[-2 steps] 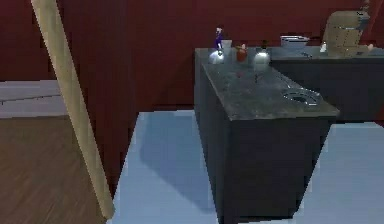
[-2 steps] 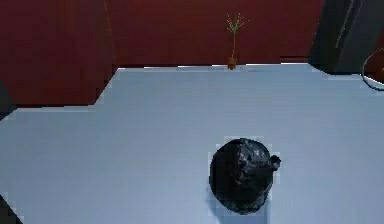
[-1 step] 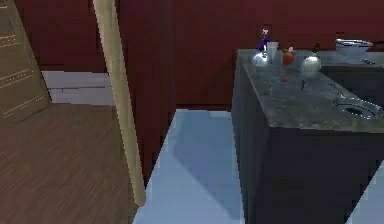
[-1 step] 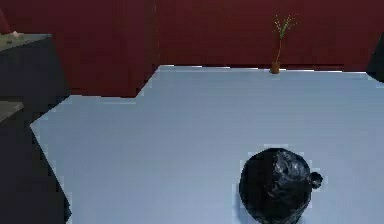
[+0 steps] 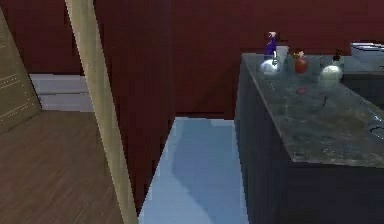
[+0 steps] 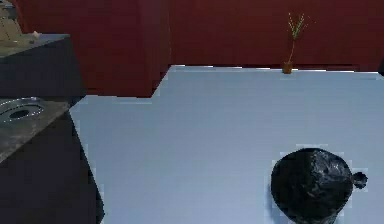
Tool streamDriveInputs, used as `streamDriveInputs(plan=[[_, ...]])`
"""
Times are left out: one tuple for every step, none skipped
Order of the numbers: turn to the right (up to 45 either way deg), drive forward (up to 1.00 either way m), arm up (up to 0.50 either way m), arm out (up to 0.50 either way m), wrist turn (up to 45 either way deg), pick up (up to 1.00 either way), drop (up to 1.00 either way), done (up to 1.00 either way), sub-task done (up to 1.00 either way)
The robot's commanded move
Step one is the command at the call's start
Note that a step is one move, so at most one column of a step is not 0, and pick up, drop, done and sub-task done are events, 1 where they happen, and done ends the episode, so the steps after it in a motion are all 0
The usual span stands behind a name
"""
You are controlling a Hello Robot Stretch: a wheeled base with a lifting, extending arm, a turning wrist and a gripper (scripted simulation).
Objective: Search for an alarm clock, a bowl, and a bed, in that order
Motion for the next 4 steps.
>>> streamDriveInputs(plan=[[-27.0,0.0,0.0,0.0,0.0,0.0,0.0,0.0,0.0],[0.0,0.55,0.0,0.0,0.0,0.0,0.0,0.0,0.0],[-45.0,0.0,0.0,0.0,0.0,0.0,0.0,0.0,0.0],[-9.0,0.0,0.0,0.0,0.0,0.0,0.0,0.0,0.0]])
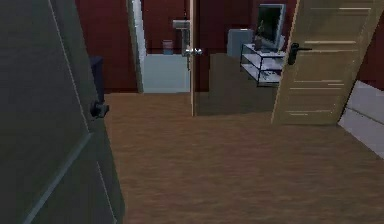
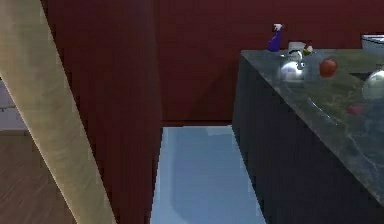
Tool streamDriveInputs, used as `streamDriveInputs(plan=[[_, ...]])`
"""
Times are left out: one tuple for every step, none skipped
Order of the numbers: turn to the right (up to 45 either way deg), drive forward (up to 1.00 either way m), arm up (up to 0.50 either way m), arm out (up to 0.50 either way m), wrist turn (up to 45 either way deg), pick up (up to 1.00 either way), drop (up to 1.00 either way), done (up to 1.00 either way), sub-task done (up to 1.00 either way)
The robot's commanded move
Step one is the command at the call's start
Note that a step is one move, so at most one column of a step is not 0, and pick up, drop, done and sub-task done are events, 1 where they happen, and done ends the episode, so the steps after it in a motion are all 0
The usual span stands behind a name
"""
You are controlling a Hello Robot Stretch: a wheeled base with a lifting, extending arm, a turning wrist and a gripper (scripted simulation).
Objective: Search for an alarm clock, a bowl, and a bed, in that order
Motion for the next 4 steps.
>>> streamDriveInputs(plan=[[0.0,0.55,0.0,0.0,0.0,0.0,0.0,0.0,0.0],[45.0,0.0,0.0,0.0,0.0,0.0,0.0,0.0,0.0],[0.0,1.0,0.0,0.0,0.0,0.0,0.0,0.0,0.0],[0.0,0.4,0.0,0.0,0.0,0.0,0.0,0.0,0.0]])
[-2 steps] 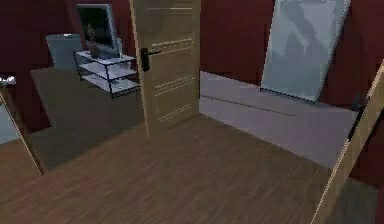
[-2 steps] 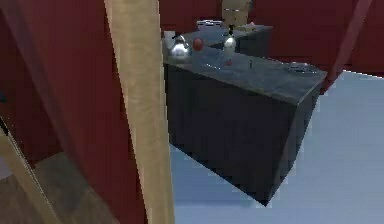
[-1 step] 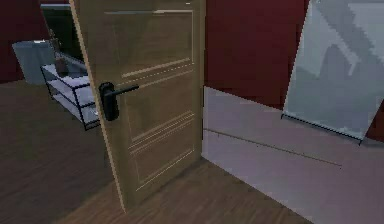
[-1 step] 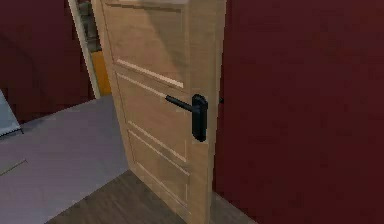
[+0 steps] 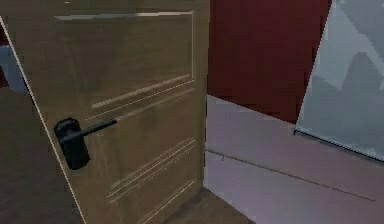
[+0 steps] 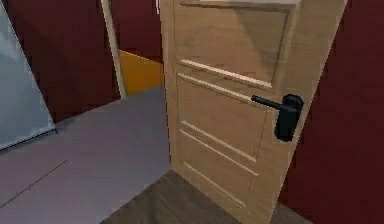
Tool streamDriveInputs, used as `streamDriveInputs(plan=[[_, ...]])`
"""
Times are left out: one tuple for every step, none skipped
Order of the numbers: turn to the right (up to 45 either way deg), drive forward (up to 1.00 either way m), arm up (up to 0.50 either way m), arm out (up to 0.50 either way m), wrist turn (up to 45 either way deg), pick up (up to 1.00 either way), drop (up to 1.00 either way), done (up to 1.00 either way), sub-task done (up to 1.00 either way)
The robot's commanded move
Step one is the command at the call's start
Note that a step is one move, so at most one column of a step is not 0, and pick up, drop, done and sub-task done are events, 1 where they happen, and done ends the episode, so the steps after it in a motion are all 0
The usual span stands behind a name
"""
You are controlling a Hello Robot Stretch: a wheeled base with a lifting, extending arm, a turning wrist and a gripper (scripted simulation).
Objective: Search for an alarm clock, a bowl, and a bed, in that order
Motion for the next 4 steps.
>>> streamDriveInputs(plan=[[45.0,0.0,0.0,0.0,0.0,0.0,0.0,0.0,0.0],[18.0,0.0,0.0,0.0,0.0,0.0,0.0,0.0,0.0],[0.0,0.65,0.0,0.0,0.0,0.0,0.0,0.0,0.0],[3.0,0.0,0.0,0.0,0.0,0.0,0.0,0.0,0.0]])
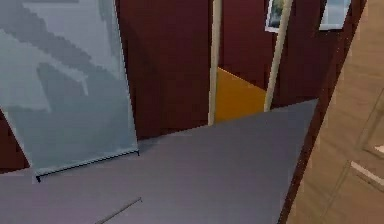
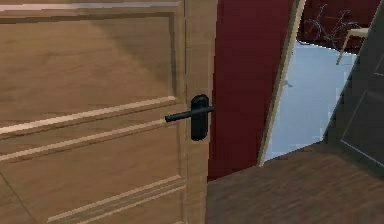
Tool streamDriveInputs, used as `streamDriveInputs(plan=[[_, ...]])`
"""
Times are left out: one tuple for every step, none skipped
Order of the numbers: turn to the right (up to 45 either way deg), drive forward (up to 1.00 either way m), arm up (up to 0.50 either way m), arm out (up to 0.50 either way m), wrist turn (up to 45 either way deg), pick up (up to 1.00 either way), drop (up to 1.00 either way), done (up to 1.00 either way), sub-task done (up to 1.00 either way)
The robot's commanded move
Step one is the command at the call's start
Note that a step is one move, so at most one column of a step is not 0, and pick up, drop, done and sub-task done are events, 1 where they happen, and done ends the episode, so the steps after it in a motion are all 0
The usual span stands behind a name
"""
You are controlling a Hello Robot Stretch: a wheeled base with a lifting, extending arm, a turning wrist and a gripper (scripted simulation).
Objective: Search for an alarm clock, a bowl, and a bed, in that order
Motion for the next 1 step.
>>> streamDriveInputs(plan=[[0.0,1.0,0.0,0.0,0.0,0.0,0.0,0.0,0.0]])
